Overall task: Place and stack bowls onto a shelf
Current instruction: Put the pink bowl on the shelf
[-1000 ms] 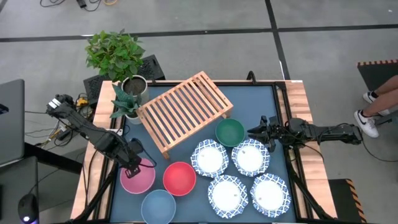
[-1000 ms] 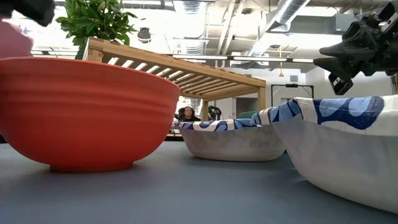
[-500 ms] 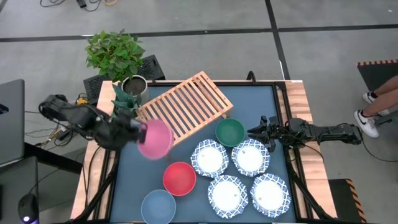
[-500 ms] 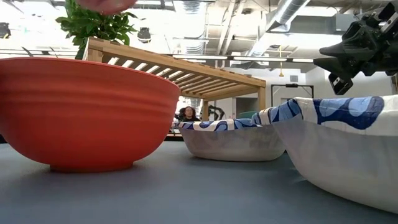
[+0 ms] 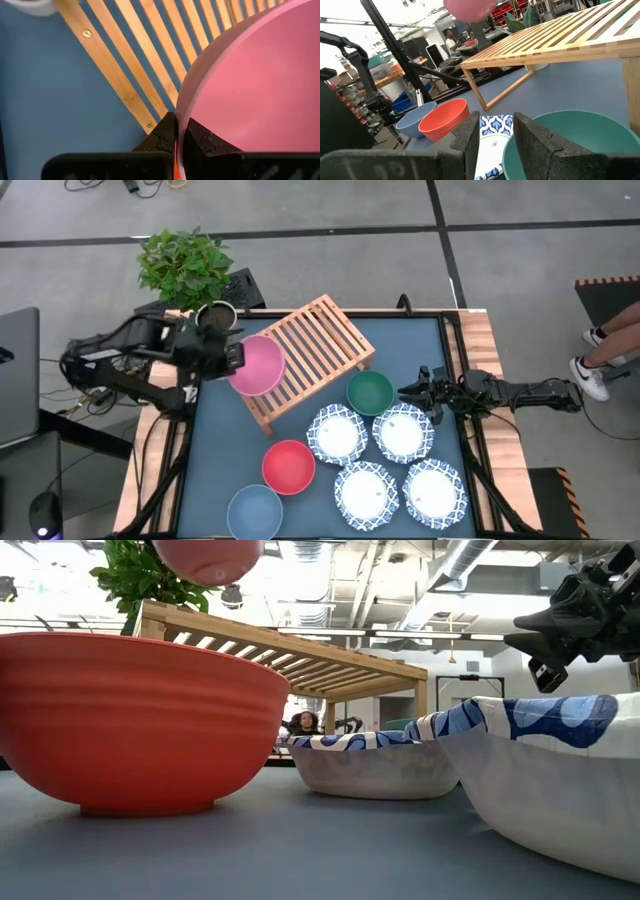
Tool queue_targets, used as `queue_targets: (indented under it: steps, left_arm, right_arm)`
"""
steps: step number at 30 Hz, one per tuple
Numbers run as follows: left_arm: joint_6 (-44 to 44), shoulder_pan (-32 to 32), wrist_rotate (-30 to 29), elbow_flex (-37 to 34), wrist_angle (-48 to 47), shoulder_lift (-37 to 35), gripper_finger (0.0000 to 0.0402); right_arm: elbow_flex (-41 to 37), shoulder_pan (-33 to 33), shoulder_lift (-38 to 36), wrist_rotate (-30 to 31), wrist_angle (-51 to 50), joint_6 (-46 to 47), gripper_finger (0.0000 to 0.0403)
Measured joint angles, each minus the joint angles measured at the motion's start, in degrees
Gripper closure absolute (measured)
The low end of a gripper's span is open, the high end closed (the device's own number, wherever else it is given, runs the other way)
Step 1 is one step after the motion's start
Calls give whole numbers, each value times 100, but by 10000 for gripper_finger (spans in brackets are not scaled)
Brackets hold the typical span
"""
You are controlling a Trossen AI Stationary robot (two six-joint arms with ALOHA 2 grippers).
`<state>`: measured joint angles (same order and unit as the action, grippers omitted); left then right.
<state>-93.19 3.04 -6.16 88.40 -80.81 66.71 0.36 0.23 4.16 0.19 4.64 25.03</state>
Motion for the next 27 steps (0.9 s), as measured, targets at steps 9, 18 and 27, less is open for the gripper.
queue_targets:
  steps: [9,18,27]
  left_arm:
    - [1023,1049,813,-2,33,660,401]
    - [1748,1542,1376,-4,724,1255,401]
    - [1883,1803,2035,-4,1836,1783,401]
  right_arm:
    - [0,2,0,2,-11,0,259]
    - [0,2,0,15,-283,-1,259]
    - [-2,1,0,15,-286,-2,259]
